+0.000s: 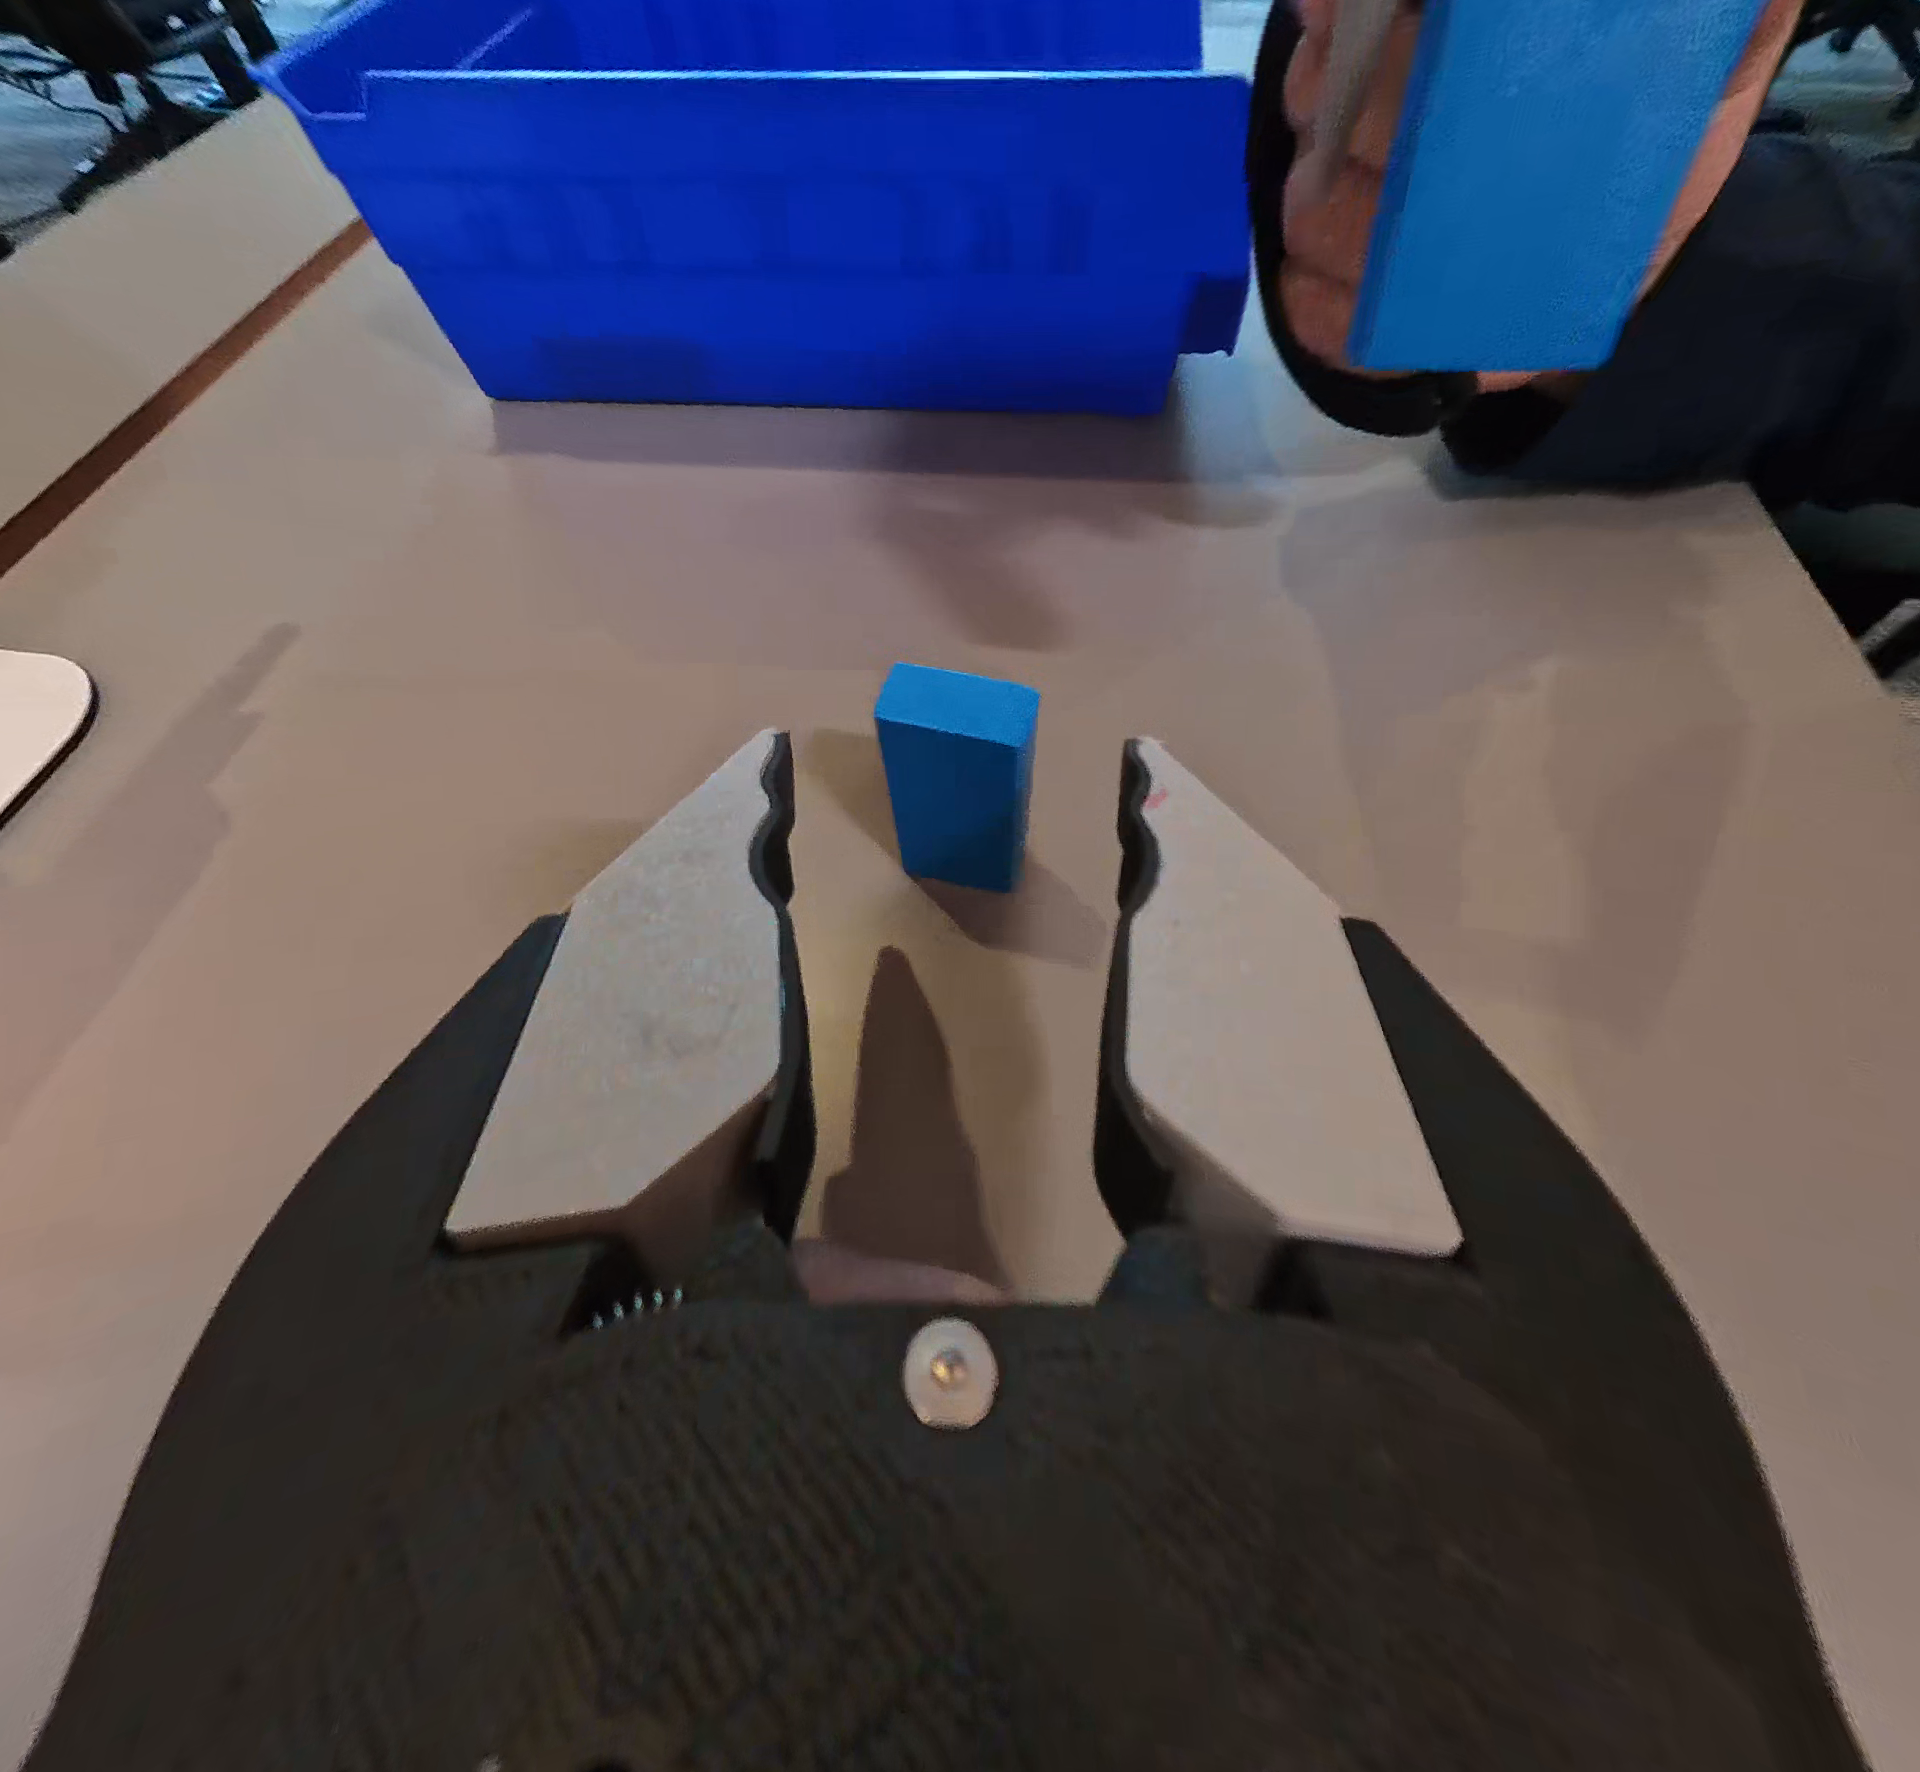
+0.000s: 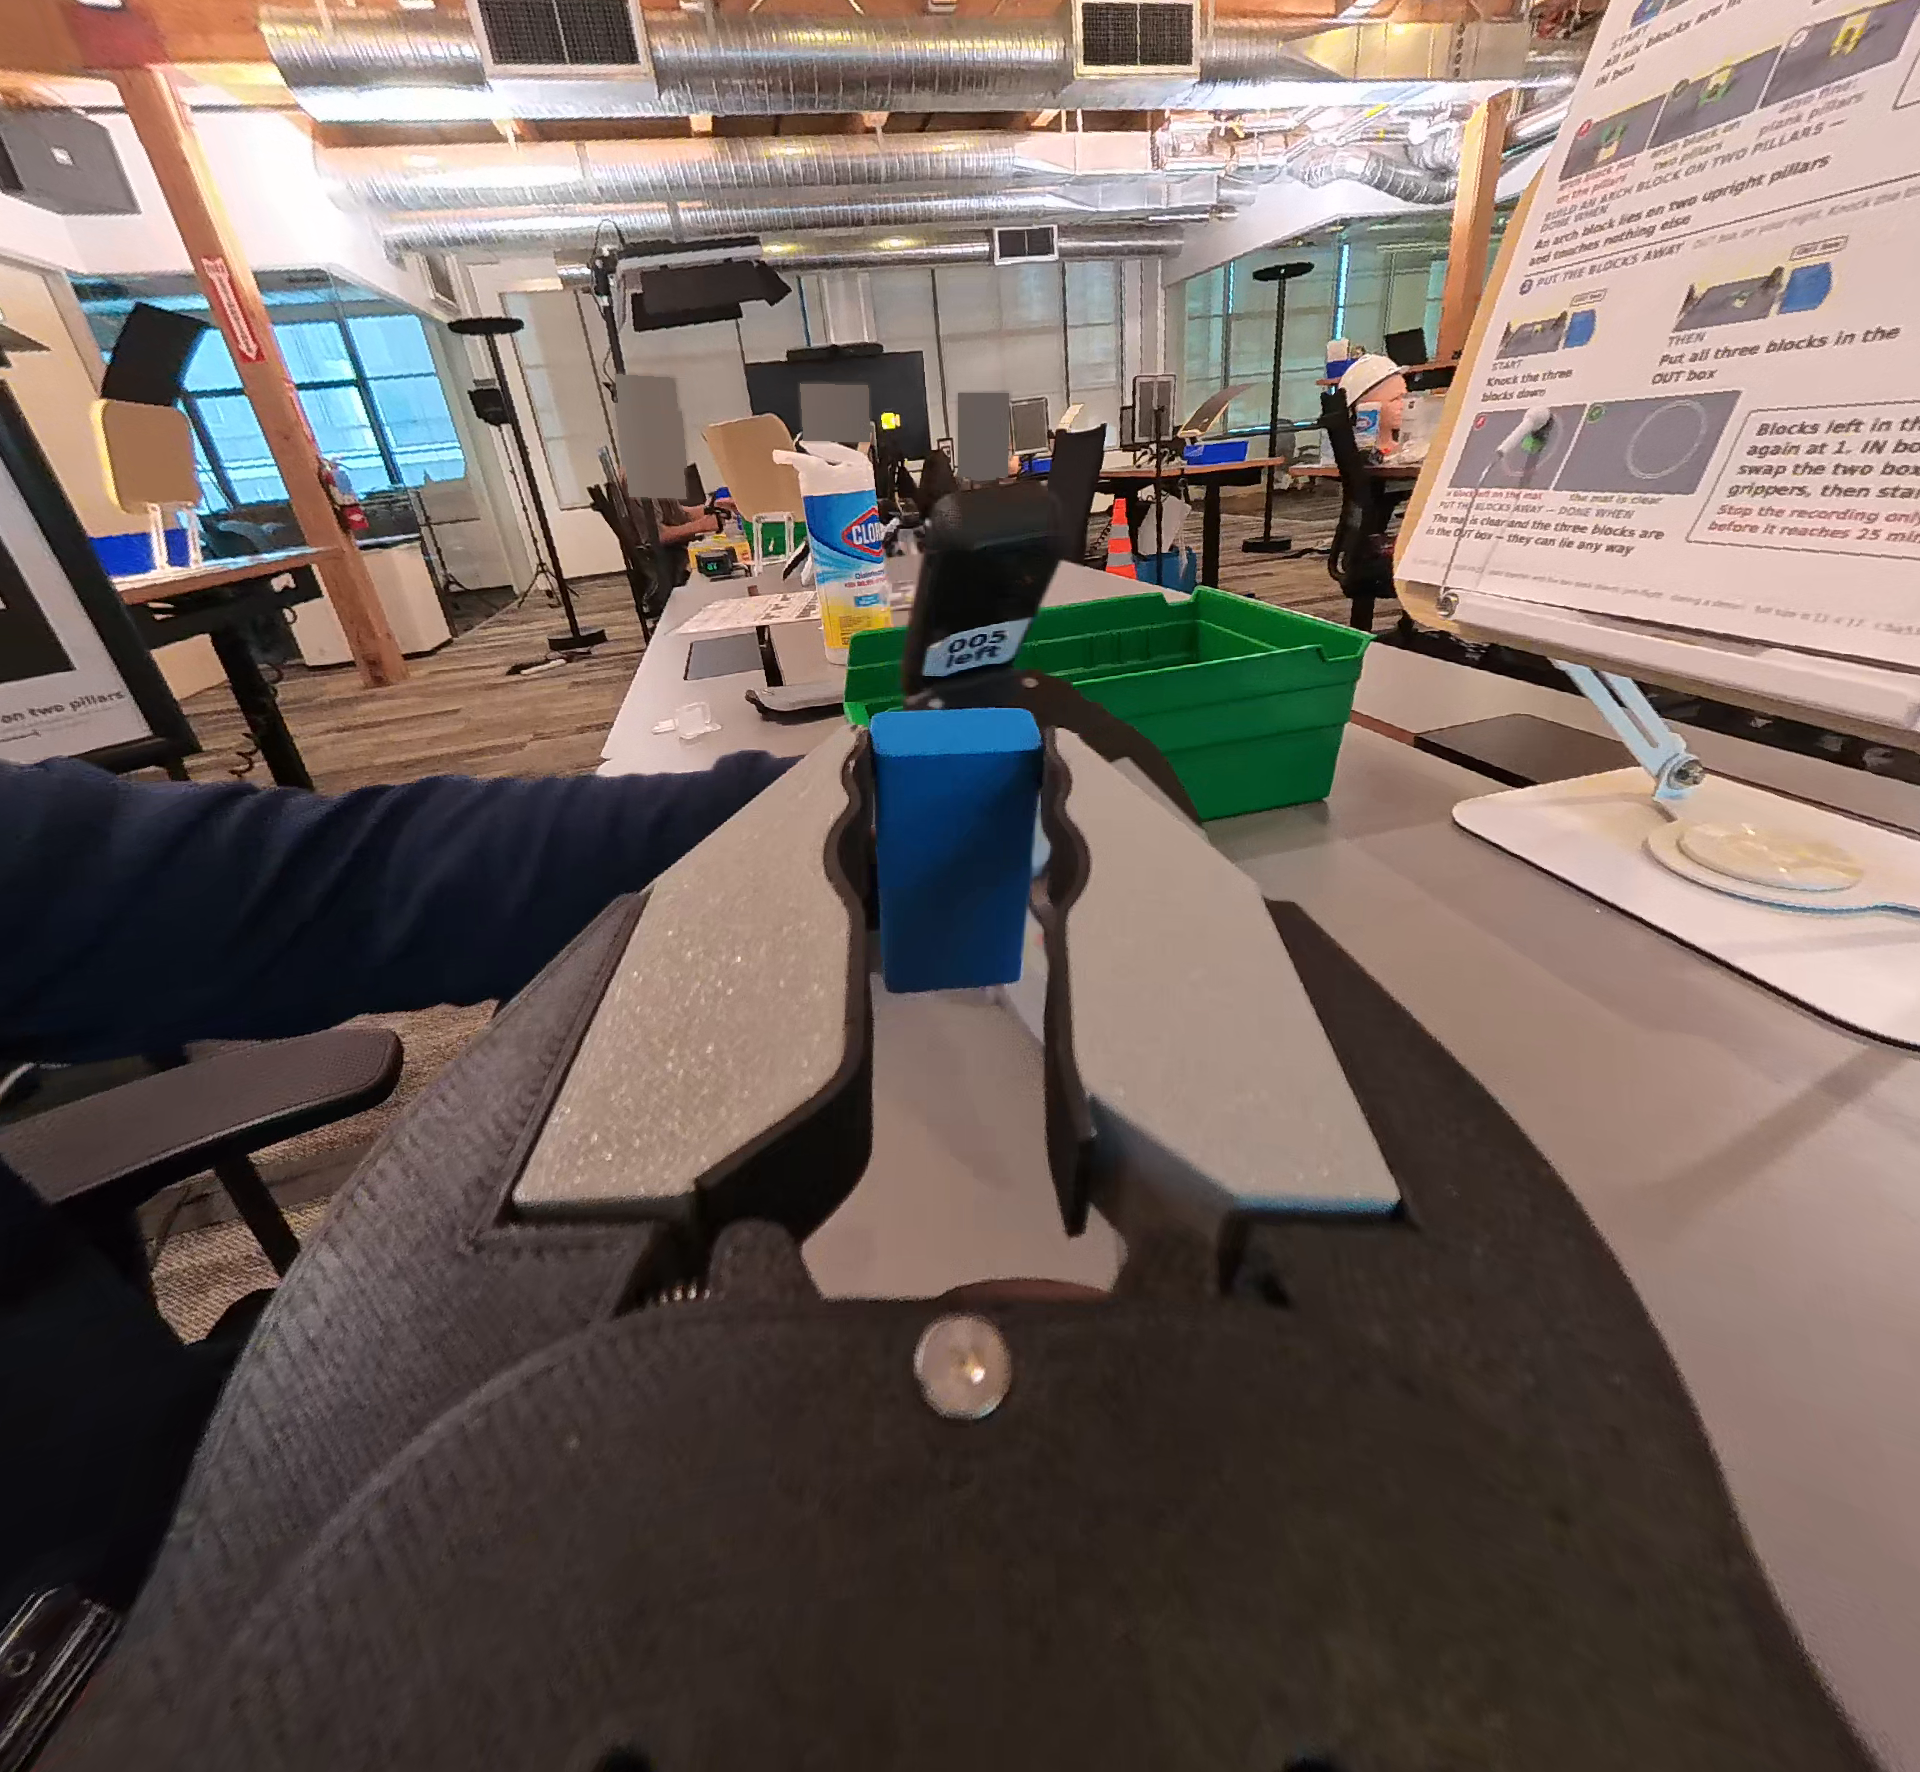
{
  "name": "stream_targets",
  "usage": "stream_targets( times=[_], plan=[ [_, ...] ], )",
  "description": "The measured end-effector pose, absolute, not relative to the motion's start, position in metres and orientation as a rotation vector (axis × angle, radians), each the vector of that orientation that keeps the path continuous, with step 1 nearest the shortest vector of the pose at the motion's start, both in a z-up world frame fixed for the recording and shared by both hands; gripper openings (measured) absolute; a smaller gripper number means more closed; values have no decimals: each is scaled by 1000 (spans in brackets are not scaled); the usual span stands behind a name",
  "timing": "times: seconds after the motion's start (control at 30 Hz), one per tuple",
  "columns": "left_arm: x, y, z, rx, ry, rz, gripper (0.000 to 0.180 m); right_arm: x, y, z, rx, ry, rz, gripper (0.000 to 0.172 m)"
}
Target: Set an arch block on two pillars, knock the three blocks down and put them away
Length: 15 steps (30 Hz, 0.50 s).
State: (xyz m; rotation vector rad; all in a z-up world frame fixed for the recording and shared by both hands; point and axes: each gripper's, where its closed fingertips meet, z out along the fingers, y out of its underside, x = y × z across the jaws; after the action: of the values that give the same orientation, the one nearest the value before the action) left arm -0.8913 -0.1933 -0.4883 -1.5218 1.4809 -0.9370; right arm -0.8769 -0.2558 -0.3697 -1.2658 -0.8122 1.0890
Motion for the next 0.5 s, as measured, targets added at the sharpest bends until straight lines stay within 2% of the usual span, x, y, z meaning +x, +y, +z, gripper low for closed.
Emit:
stream_targets(
  times=[0.1, 0.37, 0.5],
  plan=[
    [-886, -187, -492, -1518, 1505, -931, 58, -878, -259, -367, -1252, -819, 1099, 29],
    [-877, -193, -500, -1505, 1576, -905, 31, -884, -260, -371, -1265, -831, 1119, 29],
    [-883, -198, -500, -1504, 1580, -899, 31, -885, -256, -379, -1288, -846, 1097, 29]
  ],
)
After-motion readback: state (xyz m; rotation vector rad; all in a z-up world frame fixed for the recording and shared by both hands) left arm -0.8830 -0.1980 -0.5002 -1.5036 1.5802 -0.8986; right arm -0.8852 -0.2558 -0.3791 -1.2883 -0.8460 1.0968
